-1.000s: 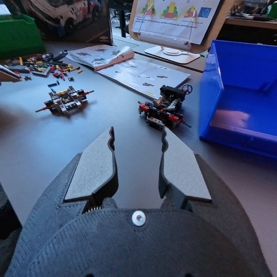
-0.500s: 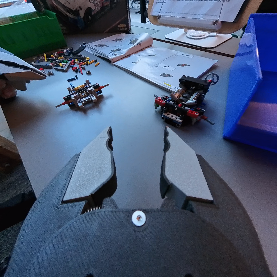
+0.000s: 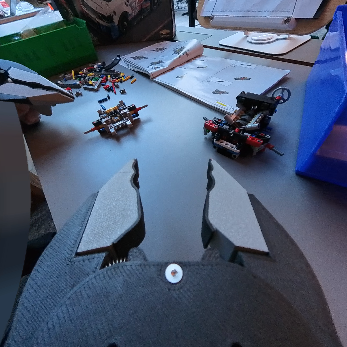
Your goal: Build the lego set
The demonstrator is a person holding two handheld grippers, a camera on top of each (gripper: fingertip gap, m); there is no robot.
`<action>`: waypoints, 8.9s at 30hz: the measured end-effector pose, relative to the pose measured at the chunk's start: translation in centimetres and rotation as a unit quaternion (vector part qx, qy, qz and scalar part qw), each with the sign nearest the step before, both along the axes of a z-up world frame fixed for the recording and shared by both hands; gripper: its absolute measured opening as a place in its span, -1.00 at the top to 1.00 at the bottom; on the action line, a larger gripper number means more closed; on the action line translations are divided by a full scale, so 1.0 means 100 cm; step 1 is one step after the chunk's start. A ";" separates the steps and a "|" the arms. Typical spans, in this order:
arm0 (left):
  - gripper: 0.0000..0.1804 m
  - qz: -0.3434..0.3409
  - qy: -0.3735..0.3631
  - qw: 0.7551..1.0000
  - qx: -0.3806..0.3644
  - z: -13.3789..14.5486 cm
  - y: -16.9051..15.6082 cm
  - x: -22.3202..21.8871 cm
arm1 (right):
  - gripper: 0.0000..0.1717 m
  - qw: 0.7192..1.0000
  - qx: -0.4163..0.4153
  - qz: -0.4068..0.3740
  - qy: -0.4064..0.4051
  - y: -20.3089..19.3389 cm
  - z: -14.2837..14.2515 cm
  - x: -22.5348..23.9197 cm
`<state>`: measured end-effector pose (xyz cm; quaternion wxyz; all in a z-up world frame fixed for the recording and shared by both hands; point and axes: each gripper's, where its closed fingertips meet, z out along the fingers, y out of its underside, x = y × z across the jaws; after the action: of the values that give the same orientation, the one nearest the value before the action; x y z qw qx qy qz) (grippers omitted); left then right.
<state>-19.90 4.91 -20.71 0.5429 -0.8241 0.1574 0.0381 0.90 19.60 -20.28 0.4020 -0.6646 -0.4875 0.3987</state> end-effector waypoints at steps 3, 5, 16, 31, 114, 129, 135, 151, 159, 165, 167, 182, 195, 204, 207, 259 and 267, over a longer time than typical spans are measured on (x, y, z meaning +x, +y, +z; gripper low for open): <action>1.00 0.000 -0.002 1.000 0.014 0.004 -0.001 0.000 | 0.18 1.000 -0.009 0.002 0.005 0.000 0.000 0.001; 1.00 0.000 -0.012 1.000 0.019 0.006 -0.002 -0.001 | 0.15 1.000 -0.023 0.002 0.004 0.001 -0.001 0.001; 1.00 0.035 -0.075 0.990 0.112 0.047 -0.040 -0.004 | 0.11 0.997 -0.070 -0.024 0.017 0.014 -0.001 0.006; 0.78 -0.003 -0.214 0.977 0.019 0.027 -0.203 0.013 | 0.08 0.947 -0.060 -0.312 0.049 -0.027 0.044 0.078; 0.65 -0.172 -0.148 0.974 -0.024 0.040 -0.052 0.051 | 0.56 0.990 -0.122 -0.035 0.053 -0.079 -0.017 0.020; 0.64 -0.174 -0.191 0.962 -0.090 0.009 -0.097 0.062 | 0.16 0.968 -0.023 -0.243 0.051 0.065 0.043 0.042; 0.68 -0.181 -0.156 0.967 -0.084 0.012 -0.093 0.068 | 0.36 0.958 0.006 -0.275 -0.080 0.146 0.012 0.025; 0.68 -0.127 -0.131 0.973 -0.142 0.035 0.011 0.036 | 0.86 0.974 0.041 -0.221 -0.031 0.128 0.028 0.002; 0.68 -0.121 -0.127 0.979 -0.102 0.033 0.037 0.061 | 0.61 0.950 0.022 -0.241 0.197 0.142 0.089 0.059; 0.63 -0.091 -0.111 0.986 -0.088 0.028 0.002 0.062 | 0.56 0.973 0.050 -0.190 0.124 0.128 0.065 0.020; 0.62 -0.080 -0.105 0.988 -0.081 0.028 -0.009 0.058 | 0.56 0.975 0.058 -0.180 0.116 0.125 0.062 0.013; 0.65 -0.154 -0.083 0.983 -0.061 0.000 -0.065 0.009 | 0.65 0.976 0.087 -0.177 0.088 0.107 0.047 -0.003; 0.70 -0.218 -0.102 0.969 -0.053 0.000 -0.035 0.011 | 0.45 0.973 0.069 -0.177 -0.134 0.090 -0.028 -0.045; 0.66 -0.171 -0.029 0.982 -0.082 0.017 -0.002 0.002 | 0.48 0.982 0.035 -0.135 -0.125 0.067 -0.030 -0.038; 0.54 -0.140 0.015 0.983 -0.122 0.032 0.041 -0.024 | 0.55 0.986 0.048 -0.122 -0.105 0.057 -0.023 -0.028; 1.00 -0.054 0.191 0.917 -0.346 -0.050 0.345 -0.121 | 0.68 0.992 -0.069 -0.072 0.079 0.052 0.015 -0.019; 1.00 0.037 0.159 0.909 -0.384 -0.062 0.254 -0.250 | 0.69 0.991 -0.087 -0.059 0.084 0.051 0.015 -0.021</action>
<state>-44.88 30.32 -26.95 0.1509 -0.9571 0.2136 0.1247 -1.20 24.68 -18.75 0.4047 -0.6887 -0.3758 0.4697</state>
